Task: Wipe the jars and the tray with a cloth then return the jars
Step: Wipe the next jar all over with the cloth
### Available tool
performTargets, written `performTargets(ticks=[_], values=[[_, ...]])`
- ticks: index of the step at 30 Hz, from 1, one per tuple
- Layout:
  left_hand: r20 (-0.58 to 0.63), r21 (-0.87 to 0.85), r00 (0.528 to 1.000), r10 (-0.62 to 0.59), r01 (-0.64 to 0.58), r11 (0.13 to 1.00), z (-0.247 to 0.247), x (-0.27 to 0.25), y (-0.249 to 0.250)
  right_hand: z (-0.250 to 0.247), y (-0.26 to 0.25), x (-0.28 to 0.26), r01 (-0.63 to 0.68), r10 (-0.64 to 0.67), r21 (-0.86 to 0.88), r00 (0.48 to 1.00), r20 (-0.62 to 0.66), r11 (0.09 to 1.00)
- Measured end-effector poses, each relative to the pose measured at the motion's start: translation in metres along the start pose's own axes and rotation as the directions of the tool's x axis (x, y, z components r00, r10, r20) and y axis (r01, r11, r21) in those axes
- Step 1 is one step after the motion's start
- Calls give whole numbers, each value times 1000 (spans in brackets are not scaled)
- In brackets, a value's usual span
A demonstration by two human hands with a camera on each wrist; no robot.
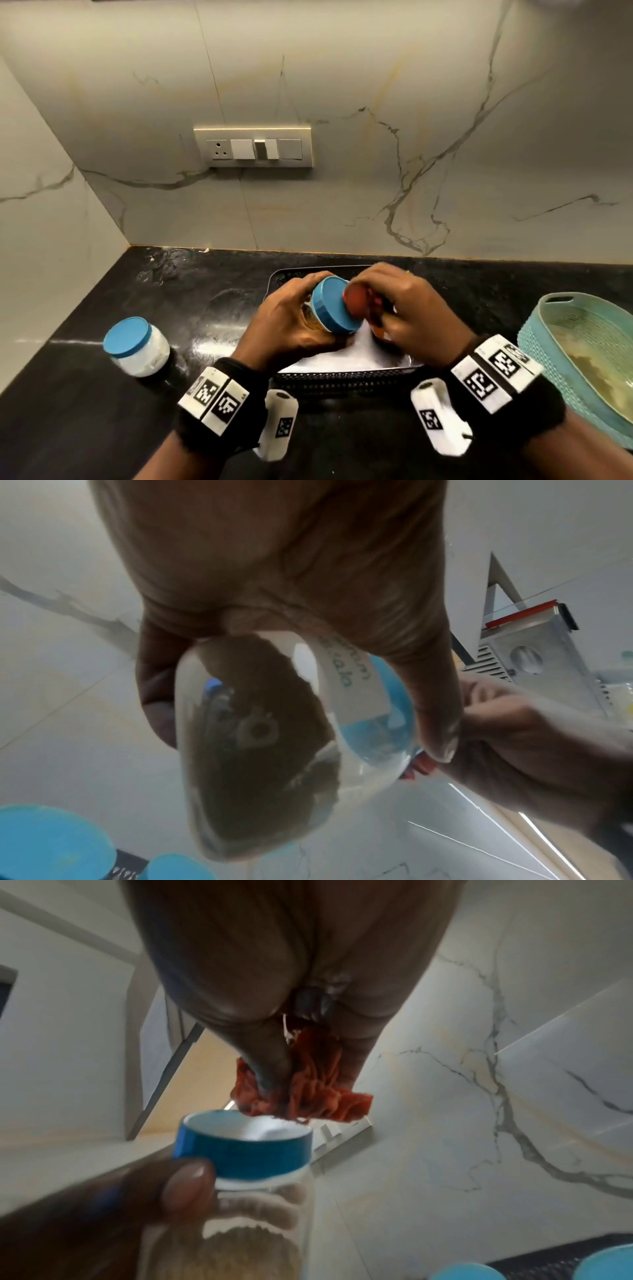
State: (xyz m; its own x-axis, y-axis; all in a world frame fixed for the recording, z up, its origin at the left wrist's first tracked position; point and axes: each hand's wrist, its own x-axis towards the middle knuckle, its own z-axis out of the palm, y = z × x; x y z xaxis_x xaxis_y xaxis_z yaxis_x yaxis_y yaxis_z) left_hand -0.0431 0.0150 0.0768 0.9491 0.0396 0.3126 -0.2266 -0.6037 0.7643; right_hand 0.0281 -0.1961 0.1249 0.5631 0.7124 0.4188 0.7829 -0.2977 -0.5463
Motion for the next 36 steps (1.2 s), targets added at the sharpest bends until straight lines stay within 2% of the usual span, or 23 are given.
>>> performTargets(ticks=[3, 5, 8, 11, 13, 14, 15, 17, 19, 20, 25, 28, 30, 32, 34, 36], values=[[40, 170, 999, 36, -42, 984, 3, 3, 9, -5, 0, 19, -34, 34, 2, 997, -76, 999], [70, 288, 997, 27, -46, 956, 4, 4, 12, -5, -6, 23, -21, 21, -6, 999, -25, 1000], [103, 408, 995, 2, -44, 912, 2, 3, 11, -5, -20, 17, 69, -70, 5, 997, 45, 998], [69, 429, 998, -10, -21, 903, -2, 2, 9, -7, -35, 0, 184, -178, -10, 962, 206, 983], [20, 413, 1000, -21, 11, 911, -8, 1, 8, -12, -41, -14, 184, -151, -53, 913, 379, 981], [6, 415, 1000, -23, 18, 910, -11, 1, 9, -16, -41, -19, 167, -134, -48, 905, 403, 985], [1, 419, 1000, -22, 20, 908, -13, 1, 9, -19, -38, -20, 147, -127, -26, 921, 369, 989], [17, 434, 1000, -19, 10, 901, -14, 0, 10, -22, -29, -14, 123, -118, -14, 974, 192, 992], [45, 457, 999, -22, -1, 890, -10, -2, 13, -21, -21, -2, 94, -92, -57, 995, 38, 994], [53, 474, 998, -23, -5, 881, -6, -3, 16, -19, -21, 3, 81, -82, -69, 997, 1, 994], [81, 514, 997, -9, -34, 857, 8, -8, 23, -8, -21, 12, 103, -92, -94, 989, 117, 990], [114, 543, 993, -1, -62, 838, 11, -11, 25, -12, -7, 25, -13, 39, -170, 988, 151, 985], [99, 485, 995, 6, -53, 873, 11, -13, 25, -16, 6, 29, -100, 145, -216, 968, 203, 971], [23, 324, 1000, 19, -25, 946, 9, -13, 25, -17, 16, 23, -167, 215, -213, 949, 229, 963], [-72, -14, 997, -28, 27, 1000, 5, -14, 24, -14, 21, 11, -221, 244, -138, 953, 181, 965], [-97, -274, 991, -89, 60, 960, 2, -16, 26, -14, 21, 1, -270, 273, -55, 960, 67, 961]])
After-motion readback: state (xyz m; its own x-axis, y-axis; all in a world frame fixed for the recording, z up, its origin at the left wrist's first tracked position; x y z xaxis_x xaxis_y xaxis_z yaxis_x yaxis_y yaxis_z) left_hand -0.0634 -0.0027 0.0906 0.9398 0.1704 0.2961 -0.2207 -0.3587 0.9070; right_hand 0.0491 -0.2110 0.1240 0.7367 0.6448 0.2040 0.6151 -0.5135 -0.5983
